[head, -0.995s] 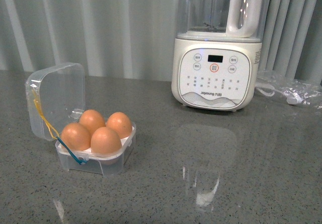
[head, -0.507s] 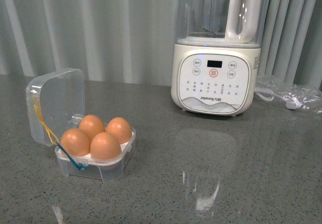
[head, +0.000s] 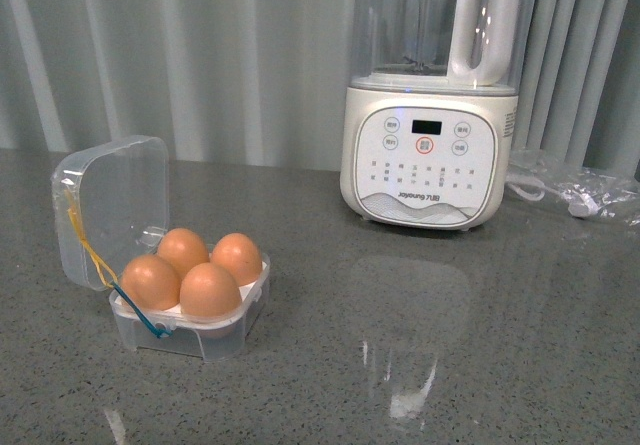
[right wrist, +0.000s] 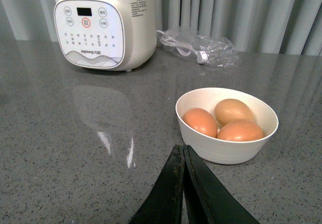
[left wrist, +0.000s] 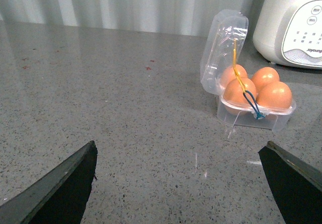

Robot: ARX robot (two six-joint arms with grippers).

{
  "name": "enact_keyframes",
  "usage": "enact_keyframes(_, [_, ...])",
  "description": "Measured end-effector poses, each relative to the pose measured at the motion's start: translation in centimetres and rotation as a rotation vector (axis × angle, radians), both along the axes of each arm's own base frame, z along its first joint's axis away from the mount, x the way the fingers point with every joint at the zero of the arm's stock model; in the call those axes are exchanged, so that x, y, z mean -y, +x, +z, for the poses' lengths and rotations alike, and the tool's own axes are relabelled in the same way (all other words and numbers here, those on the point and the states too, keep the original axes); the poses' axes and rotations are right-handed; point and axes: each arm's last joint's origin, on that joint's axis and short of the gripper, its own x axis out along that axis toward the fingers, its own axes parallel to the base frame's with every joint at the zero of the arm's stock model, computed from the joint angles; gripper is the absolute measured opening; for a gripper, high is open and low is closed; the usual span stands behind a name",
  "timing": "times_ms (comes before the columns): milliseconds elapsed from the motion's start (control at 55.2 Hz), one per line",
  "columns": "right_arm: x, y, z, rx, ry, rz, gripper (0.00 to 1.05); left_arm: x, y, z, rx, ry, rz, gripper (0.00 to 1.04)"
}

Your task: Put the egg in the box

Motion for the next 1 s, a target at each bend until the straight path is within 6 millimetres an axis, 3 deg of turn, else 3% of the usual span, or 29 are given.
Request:
enact_keyframes(145, [0.0,0.0,0.0,0.0,0.0,0.0,0.06,0.0,0.0,0.0,0.0,0.0,0.0,0.98])
enact_keyframes(235, [0.0,0.0,0.0,0.0,0.0,0.0,0.27,0.0,0.0,0.0,0.0,0.0,0.0,0.98])
enact_keyframes(308, [0.0,0.0,0.0,0.0,0.0,0.0,0.38,0.0,0.0,0.0,0.0,0.0,0.0,0.98])
enact_keyframes(579, [0.0,0.0,0.0,0.0,0.001,0.0,1.0,0.0,0.0,0.0,0.0,0.0,0.0,0.98])
enact_keyframes(796, [0.0,0.0,0.0,0.0,0.0,0.0,0.98,0.0,0.0,-0.1,-0.02,-0.007,0.017,0.98])
enact_keyframes(923, [0.0,0.0,0.0,0.0,0.0,-0.001,0.98,0.3,0.3,-0.6,-0.388,-0.057,0.268,0.98])
enact_keyframes(995, [0.0,0.0,0.0,0.0,0.0,0.001,0.98,0.5,0.6,-1.2,-0.463,-0.065,0.31,0.98])
